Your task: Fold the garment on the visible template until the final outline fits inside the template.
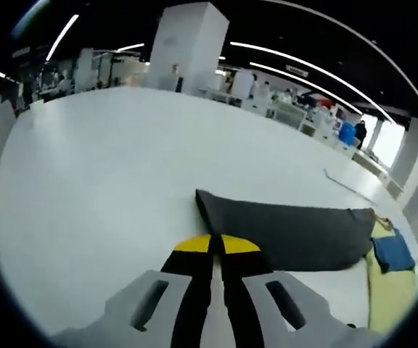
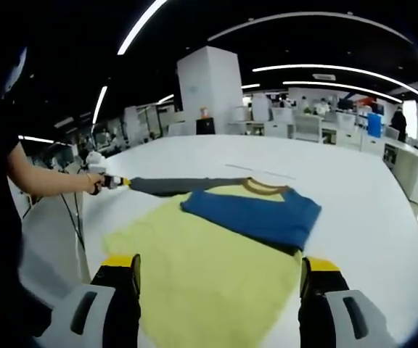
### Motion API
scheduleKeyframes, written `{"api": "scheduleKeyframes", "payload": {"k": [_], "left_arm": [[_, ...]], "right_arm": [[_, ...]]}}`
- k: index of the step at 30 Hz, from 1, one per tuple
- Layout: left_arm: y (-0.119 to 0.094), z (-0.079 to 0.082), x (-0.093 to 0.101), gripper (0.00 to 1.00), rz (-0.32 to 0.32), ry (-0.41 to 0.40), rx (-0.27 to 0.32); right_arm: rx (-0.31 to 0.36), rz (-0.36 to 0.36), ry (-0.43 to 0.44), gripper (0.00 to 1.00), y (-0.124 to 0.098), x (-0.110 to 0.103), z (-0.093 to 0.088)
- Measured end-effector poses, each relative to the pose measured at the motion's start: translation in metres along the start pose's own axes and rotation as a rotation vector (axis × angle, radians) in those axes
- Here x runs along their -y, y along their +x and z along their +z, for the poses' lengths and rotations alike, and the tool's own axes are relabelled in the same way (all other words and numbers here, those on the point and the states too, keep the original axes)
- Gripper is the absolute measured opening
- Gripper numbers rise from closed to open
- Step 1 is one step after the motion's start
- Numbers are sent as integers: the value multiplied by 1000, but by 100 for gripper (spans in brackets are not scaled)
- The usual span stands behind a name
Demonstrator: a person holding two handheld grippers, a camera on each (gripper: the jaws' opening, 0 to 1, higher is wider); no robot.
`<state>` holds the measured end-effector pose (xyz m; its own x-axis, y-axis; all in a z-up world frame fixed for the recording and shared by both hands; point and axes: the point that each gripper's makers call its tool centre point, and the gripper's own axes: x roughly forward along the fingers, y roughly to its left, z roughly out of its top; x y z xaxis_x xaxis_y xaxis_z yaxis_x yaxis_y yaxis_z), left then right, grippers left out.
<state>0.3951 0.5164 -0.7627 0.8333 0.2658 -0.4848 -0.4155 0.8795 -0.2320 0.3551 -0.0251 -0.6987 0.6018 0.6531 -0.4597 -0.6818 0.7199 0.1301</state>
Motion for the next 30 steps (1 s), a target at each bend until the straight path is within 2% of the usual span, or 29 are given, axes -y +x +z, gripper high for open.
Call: {"api": "scheduleKeyframes", "payload": {"k": [7, 10, 14, 19, 22, 25, 30], "left_arm": [[-7, 19, 19, 1, -59, -7, 54], [-7, 26, 32, 1, -105, -38, 61], [-10, 35, 47, 1, -127, 9, 69], [-12, 45, 65, 1, -179, 2, 91], [-12, 45, 76, 1, -210, 21, 76], [-17, 51, 92, 1, -260, 7, 87], [-22, 61, 117, 1, -307, 35, 106]], "right_arm": [[4, 6, -4, 92, -2, -3, 0], [2, 5, 2, 92, -3, -3, -2], [1, 10, 3, 93, -3, -5, -3], [5, 19, 7, 93, -3, -7, -3], [3, 25, 5, 94, -3, -9, -4], [4, 26, 7, 94, -2, -9, -4], [-5, 24, -1, 95, 0, -10, -8]]}}
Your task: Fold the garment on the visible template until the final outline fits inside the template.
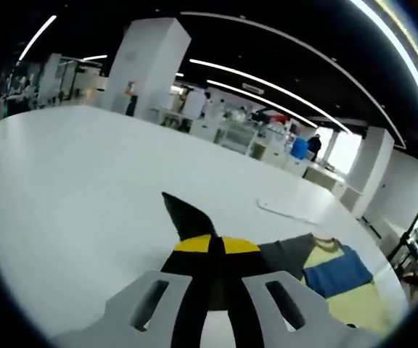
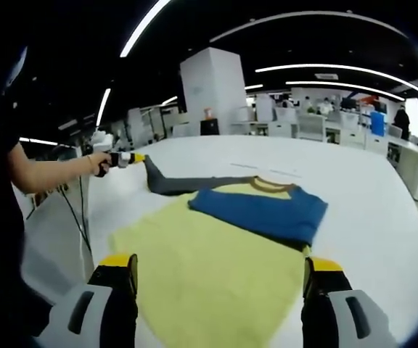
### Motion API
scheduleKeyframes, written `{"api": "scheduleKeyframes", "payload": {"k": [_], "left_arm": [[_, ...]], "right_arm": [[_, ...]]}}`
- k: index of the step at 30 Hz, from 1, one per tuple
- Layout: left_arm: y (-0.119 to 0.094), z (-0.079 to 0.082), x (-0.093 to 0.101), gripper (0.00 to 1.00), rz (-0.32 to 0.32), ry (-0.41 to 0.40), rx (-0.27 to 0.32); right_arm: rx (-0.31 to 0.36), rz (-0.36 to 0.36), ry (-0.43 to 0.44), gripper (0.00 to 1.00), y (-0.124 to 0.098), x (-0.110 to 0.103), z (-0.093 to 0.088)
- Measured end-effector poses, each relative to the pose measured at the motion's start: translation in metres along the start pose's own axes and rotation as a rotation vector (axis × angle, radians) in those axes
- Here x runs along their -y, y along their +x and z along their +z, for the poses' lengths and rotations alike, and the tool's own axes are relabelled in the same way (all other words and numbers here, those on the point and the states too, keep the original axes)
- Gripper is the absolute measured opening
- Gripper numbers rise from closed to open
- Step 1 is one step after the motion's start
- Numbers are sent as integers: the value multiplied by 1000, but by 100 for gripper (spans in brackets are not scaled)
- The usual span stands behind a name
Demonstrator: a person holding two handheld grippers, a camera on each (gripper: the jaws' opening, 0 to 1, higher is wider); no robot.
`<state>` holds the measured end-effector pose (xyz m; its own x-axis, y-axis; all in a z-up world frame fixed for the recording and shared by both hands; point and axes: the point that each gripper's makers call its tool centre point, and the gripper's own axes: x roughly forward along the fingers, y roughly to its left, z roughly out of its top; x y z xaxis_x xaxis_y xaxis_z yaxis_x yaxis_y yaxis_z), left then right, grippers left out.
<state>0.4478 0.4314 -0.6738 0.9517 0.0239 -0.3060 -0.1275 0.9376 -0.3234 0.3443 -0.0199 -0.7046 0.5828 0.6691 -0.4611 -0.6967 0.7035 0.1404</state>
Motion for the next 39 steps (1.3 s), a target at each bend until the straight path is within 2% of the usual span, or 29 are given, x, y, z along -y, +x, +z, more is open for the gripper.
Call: {"api": "scheduleKeyframes", "payload": {"k": [7, 9, 13, 16, 27, 39], "left_arm": [[6, 5, 34, 1, -67, 67, -6], [7, 7, 39, 1, -67, 162, -12], [9, 3, 54, 1, -112, 129, -26], [9, 3, 61, 1, -126, 147, -28], [8, 3, 102, 1, -224, 119, -28], [12, 0, 160, 1, -337, 128, -37]], "right_arm": [[-7, 25, -4, 95, 3, -8, -3], [-12, 28, -5, 95, 3, -10, -4], [-12, 27, -9, 95, 2, -11, -6], [-12, 21, -6, 95, 1, -10, -7], [-15, 19, -1, 95, -3, -15, -12], [-10, 6, 1, 95, -8, -11, -12]]}}
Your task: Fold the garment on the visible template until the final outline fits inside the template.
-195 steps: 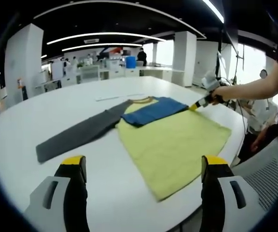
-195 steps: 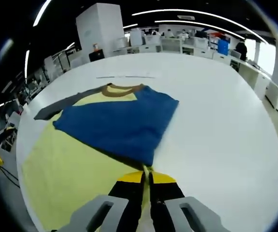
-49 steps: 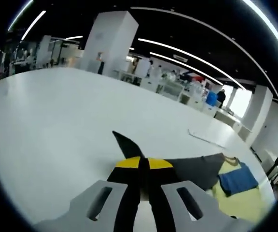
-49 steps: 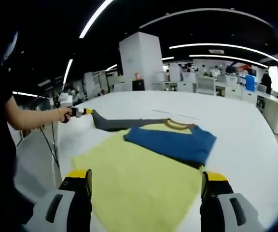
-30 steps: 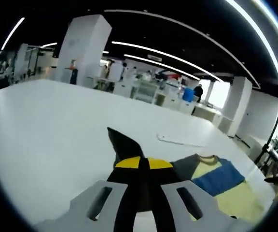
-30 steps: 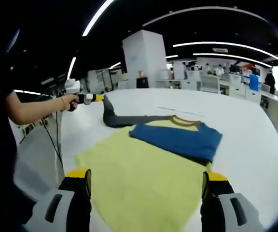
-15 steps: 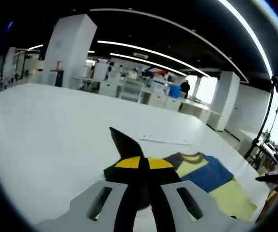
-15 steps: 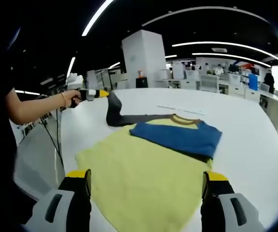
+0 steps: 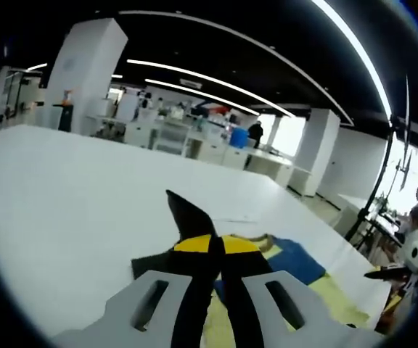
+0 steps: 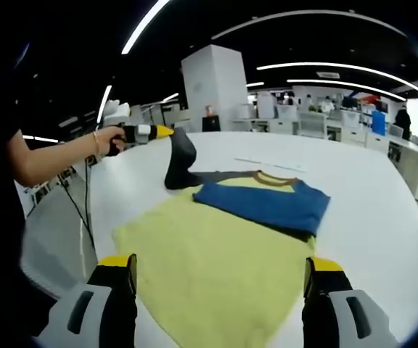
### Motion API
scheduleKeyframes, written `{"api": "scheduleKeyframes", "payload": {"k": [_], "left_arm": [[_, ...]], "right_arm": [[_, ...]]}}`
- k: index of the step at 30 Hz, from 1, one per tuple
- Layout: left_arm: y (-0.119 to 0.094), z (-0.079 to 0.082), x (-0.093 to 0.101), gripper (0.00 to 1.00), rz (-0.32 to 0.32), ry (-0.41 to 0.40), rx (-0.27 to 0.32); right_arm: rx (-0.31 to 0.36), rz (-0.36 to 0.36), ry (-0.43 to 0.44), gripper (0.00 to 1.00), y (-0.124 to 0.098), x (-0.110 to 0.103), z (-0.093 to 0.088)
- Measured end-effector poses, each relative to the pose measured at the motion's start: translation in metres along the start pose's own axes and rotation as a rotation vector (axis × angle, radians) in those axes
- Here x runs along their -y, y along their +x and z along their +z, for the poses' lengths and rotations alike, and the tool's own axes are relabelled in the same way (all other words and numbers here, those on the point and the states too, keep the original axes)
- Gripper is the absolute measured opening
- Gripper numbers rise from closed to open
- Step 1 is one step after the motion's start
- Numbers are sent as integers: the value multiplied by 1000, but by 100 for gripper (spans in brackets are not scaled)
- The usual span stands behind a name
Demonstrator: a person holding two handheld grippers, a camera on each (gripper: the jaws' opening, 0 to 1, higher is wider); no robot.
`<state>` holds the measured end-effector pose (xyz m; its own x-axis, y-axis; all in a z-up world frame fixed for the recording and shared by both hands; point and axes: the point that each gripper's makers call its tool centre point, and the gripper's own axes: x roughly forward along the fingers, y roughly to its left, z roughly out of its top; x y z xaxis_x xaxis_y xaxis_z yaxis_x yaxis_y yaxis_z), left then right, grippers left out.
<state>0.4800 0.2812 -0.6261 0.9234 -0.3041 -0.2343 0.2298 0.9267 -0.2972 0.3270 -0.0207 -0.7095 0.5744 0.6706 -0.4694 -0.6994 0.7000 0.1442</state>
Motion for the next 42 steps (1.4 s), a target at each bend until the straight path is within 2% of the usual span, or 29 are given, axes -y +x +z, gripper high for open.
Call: {"api": "scheduleKeyframes", "payload": {"k": [12, 21, 31, 42], "left_arm": [[32, 2, 49, 1, -87, -16, 11], [53, -5, 87, 1, -156, -25, 8], [77, -15, 121, 0, -205, -39, -4], [99, -40, 160, 0, -264, -37, -47]], "right_arm": [[-4, -10, 11, 96, -1, 4, -3], [-16, -15, 29, 96, -2, 7, -9], [-7, -14, 39, 96, 0, 10, -8], [-23, -18, 53, 96, -2, 15, -16]]}}
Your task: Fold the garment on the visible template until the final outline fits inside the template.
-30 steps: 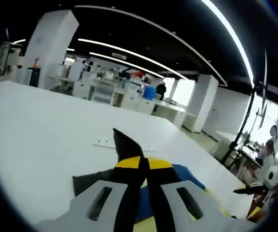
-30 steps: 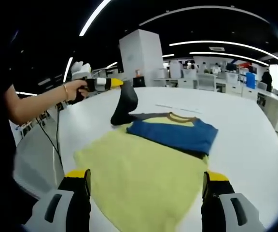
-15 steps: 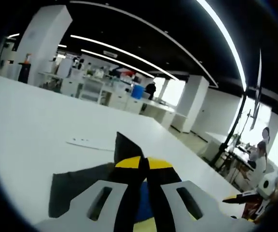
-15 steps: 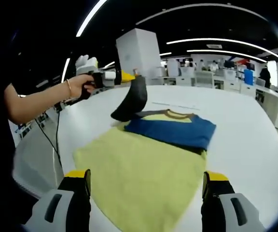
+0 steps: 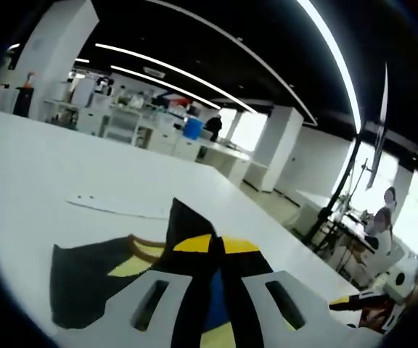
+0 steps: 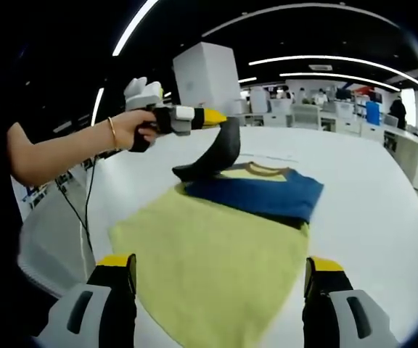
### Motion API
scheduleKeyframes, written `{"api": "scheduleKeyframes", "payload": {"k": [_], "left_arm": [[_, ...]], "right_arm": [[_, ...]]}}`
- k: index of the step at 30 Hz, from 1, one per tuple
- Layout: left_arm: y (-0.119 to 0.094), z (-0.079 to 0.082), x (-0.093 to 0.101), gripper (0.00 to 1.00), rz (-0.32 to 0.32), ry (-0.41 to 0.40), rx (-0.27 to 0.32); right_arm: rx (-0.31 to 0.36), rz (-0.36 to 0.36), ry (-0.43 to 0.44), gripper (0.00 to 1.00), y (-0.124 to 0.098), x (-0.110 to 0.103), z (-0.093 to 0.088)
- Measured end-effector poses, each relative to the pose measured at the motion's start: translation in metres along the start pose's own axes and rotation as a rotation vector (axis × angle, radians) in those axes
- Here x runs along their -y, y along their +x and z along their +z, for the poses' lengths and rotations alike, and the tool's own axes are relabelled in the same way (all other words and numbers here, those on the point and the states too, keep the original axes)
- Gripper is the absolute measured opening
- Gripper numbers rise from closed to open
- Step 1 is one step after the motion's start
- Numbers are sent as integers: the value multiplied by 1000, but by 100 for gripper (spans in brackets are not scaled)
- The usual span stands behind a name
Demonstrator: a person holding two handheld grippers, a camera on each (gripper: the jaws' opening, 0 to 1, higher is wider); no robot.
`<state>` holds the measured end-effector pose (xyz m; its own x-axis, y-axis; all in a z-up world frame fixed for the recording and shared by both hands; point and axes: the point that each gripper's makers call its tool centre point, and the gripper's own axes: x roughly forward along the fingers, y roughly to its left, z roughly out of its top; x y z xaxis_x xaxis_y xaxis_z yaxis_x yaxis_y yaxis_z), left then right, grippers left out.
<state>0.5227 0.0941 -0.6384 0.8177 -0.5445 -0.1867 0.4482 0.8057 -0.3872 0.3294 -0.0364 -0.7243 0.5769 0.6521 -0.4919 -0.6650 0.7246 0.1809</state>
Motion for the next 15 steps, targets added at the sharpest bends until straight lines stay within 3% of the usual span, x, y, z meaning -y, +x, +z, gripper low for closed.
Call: {"api": "scheduleKeyframes", "payload": {"k": [3, 15], "left_arm": [[10, -3, 13, 1, -55, 11, 13], [38, -33, 37, 1, -101, 49, -60]], "right_arm": [[-10, -3, 4, 95, -1, 2, -3], [-7, -9, 24, 95, 1, 4, -6]]}}
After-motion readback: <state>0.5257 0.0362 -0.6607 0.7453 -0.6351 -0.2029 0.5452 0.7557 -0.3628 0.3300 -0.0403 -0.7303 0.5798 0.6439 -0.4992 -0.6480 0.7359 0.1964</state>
